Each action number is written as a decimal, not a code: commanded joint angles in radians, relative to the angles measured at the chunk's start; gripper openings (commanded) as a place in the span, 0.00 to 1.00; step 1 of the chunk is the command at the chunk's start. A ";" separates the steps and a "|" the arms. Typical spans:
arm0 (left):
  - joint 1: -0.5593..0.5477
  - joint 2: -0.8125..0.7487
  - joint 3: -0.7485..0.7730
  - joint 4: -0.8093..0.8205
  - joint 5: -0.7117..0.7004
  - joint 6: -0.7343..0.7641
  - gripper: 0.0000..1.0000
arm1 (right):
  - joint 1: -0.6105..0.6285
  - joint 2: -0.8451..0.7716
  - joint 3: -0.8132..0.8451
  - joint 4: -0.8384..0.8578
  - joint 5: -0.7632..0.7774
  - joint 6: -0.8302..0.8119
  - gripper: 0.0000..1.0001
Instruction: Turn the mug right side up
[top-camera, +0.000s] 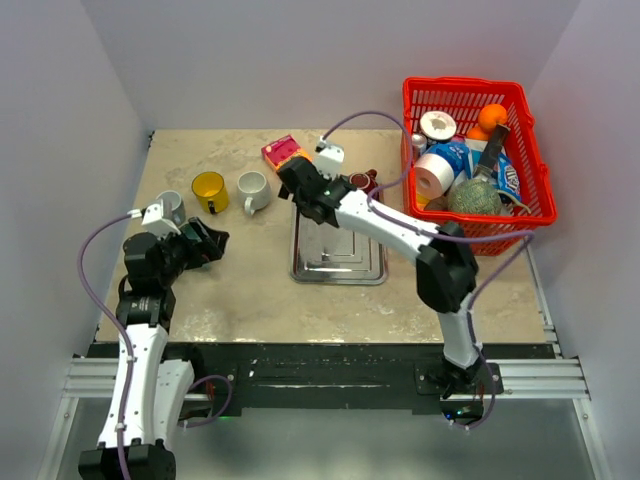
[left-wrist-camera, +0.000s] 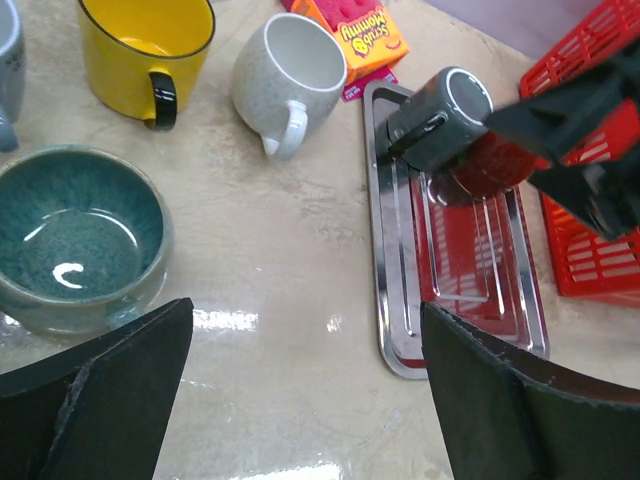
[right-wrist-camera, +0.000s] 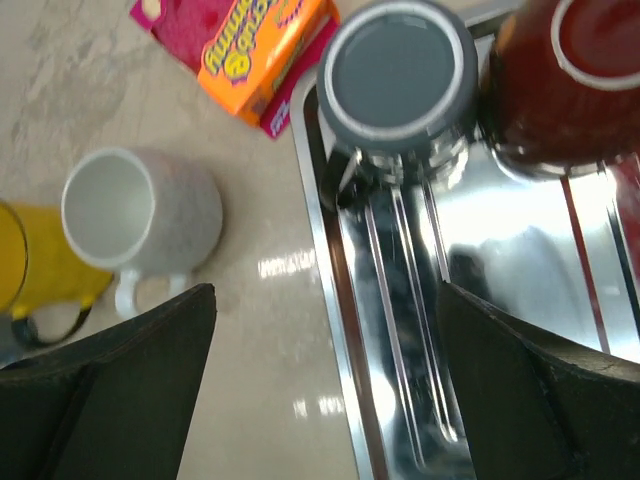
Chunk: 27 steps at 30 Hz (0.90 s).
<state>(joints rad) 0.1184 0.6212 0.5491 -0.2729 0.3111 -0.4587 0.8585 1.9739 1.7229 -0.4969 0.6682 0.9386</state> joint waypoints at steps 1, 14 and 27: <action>0.004 0.052 0.015 0.034 0.075 0.015 0.99 | -0.068 0.152 0.274 -0.104 0.005 0.012 0.93; -0.031 0.276 0.199 -0.118 0.065 -0.024 0.99 | -0.118 0.325 0.354 -0.046 -0.013 0.069 0.86; -0.049 0.413 0.285 -0.107 0.075 -0.012 0.99 | -0.119 0.482 0.549 -0.187 0.088 0.189 0.64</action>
<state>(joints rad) 0.0757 1.0389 0.7830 -0.3897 0.3683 -0.4778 0.7437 2.4344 2.1853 -0.6060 0.6479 1.0420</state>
